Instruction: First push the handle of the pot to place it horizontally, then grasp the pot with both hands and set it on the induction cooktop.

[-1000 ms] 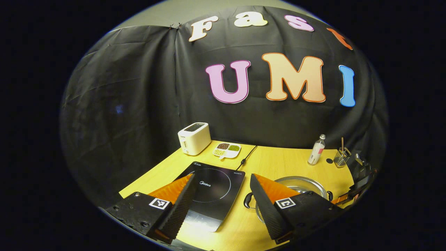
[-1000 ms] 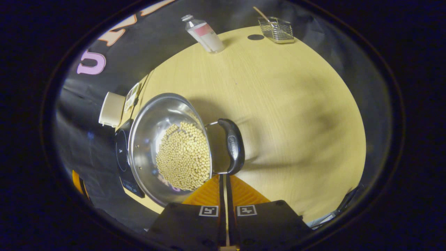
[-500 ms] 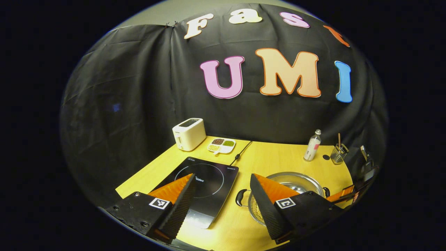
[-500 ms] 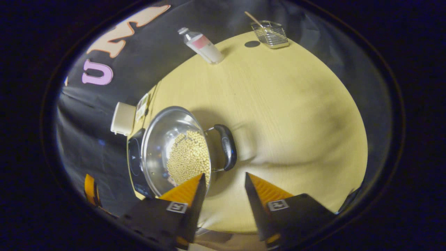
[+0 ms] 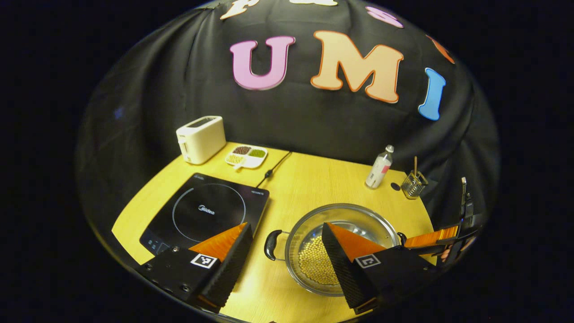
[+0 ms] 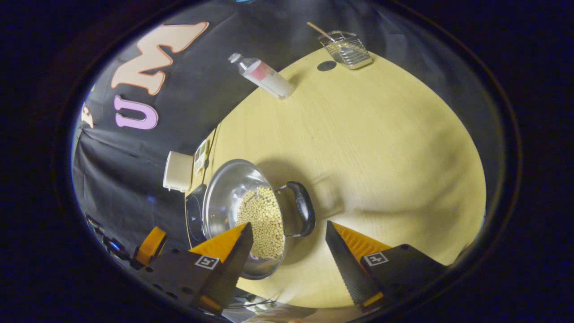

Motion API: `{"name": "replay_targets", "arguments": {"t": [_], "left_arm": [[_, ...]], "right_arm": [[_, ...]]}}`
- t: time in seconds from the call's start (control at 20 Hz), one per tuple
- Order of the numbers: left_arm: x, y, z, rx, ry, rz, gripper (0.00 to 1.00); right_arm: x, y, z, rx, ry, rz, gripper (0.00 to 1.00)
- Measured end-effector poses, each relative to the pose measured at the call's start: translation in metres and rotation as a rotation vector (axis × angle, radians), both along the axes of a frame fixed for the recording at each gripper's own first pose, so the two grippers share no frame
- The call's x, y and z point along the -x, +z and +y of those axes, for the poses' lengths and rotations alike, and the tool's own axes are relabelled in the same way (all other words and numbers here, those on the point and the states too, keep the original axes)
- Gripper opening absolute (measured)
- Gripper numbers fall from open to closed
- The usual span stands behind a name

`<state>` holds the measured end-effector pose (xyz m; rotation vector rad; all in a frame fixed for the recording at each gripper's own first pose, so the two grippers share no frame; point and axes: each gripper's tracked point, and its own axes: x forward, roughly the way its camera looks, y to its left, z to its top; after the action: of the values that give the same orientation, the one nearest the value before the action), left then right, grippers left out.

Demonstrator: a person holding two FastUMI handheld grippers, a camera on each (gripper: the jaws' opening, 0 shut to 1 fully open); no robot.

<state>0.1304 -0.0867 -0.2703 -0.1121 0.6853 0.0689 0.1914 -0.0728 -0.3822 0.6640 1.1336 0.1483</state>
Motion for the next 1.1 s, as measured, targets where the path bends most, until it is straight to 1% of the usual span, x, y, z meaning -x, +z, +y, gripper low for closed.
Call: {"name": "replay_targets", "arguments": {"t": [0.2, 0.35, 0.4, 0.45, 0.5, 0.65, 0.7, 0.75, 0.8, 0.85, 0.9, 1.05, 1.1], "left_arm": [[-0.016, -0.041, 0.001, 0.074, 0.013, 0.121, 0.97], [-0.014, -0.07, 0.003, 0.104, 0.014, 0.221, 0.97], [-0.013, -0.079, 0.004, 0.104, 0.012, 0.253, 0.97], [-0.011, -0.086, 0.008, 0.099, 0.013, 0.283, 1.0], [-0.01, -0.092, 0.01, 0.092, 0.014, 0.309, 0.97], [-0.011, -0.11, 0.007, 0.085, -0.012, 0.367, 0.96], [-0.012, -0.115, 0.005, 0.084, -0.018, 0.385, 1.0], [-0.013, -0.119, 0.004, 0.088, -0.024, 0.398, 0.96], [-0.014, -0.122, 0.001, 0.094, -0.029, 0.409, 0.95], [-0.015, -0.127, 0.002, 0.083, -0.029, 0.424, 0.94], [-0.013, -0.13, 0.002, 0.073, -0.032, 0.443, 0.93], [-0.013, -0.14, 0.006, 0.05, -0.037, 0.479, 0.87], [-0.013, -0.142, 0.008, 0.048, -0.034, 0.491, 0.81]], "right_arm": [[-0.003, -0.013, 0.01, -0.01, 0.037, 0.021, 1.0], [-0.008, -0.024, 0.018, -0.026, 0.047, 0.041, 0.99], [-0.011, -0.028, 0.02, -0.032, 0.052, 0.05, 0.99], [-0.012, -0.032, 0.021, -0.036, 0.053, 0.058, 0.99], [-0.014, -0.036, 0.023, -0.038, 0.057, 0.068, 0.99], [-0.013, -0.049, 0.029, -0.039, 0.078, 0.099, 0.98], [-0.014, -0.052, 0.031, -0.041, 0.084, 0.104, 0.88], [-0.015, -0.054, 0.033, -0.046, 0.087, 0.108, 0.88], [-0.016, -0.055, 0.035, -0.051, 0.084, 0.111, 0.87], [-0.018, -0.058, 0.036, -0.054, 0.083, 0.117, 0.83], [-0.018, -0.059, 0.038, -0.058, 0.09, 0.122, 0.75], [-0.017, -0.067, 0.04, -0.051, 0.109, 0.132, 0.75], [-0.018, -0.068, 0.039, -0.048, 0.108, 0.129, 0.75]]}}
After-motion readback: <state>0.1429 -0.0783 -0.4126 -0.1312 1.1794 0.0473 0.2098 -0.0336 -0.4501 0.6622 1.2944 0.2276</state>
